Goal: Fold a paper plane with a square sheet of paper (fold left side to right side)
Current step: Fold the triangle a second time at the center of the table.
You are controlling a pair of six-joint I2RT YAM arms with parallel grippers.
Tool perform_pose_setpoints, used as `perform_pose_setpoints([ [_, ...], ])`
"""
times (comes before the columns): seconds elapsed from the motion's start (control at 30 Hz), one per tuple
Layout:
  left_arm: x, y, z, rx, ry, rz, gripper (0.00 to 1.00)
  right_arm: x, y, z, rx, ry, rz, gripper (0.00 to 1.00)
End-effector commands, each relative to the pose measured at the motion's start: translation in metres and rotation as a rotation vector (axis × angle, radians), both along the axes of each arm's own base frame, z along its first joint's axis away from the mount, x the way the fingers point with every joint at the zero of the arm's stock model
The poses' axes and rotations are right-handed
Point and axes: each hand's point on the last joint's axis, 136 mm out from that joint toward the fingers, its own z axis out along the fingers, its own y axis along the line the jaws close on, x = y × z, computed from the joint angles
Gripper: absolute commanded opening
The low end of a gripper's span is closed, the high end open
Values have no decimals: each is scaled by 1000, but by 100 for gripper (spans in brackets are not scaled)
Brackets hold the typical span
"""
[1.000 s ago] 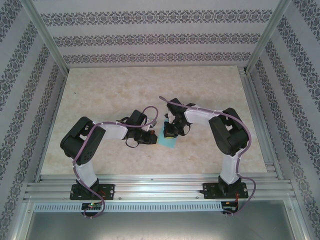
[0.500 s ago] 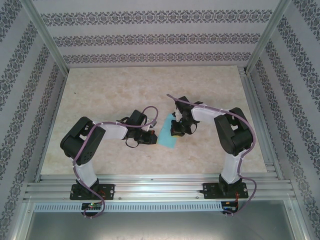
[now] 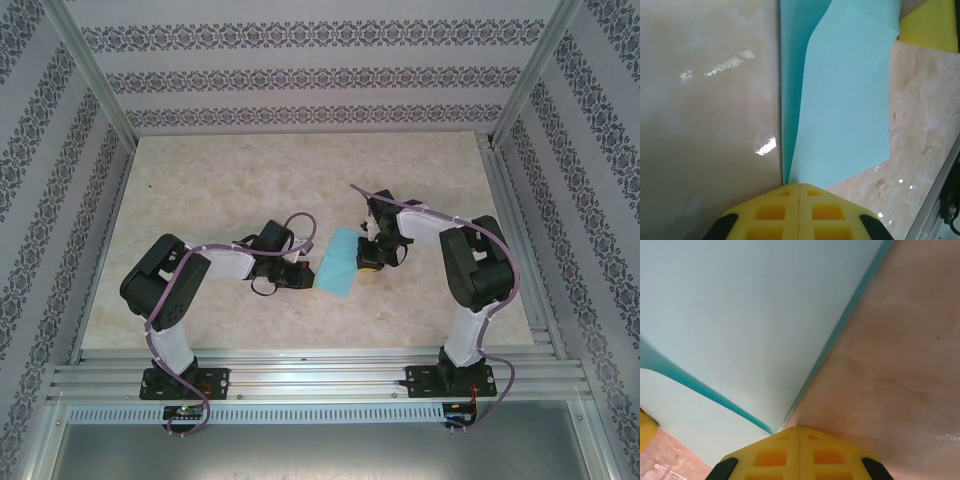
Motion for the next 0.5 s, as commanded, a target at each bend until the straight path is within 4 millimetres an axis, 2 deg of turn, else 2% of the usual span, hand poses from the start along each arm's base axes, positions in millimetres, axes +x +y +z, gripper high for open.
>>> perform_pose_setpoints([
  [0.0, -30, 50, -50, 249, 101, 40, 0, 0, -38, -1, -152, -13, -17, 6],
  [0.1, -24, 41, -33, 197, 73, 43, 7, 7, -36, 20, -137, -65, -22, 9],
  [0.27, -7, 30, 19, 90, -18, 57, 20, 14, -21, 52, -31, -161, -35, 21],
  [0.37, 2, 35, 49, 31, -62, 93, 30, 16, -4, 63, 88, -206, -44, 28],
  [0.47, 10, 47, 69, -26, -89, 147, 39, 18, 16, 73, 184, -263, -20, 34],
])
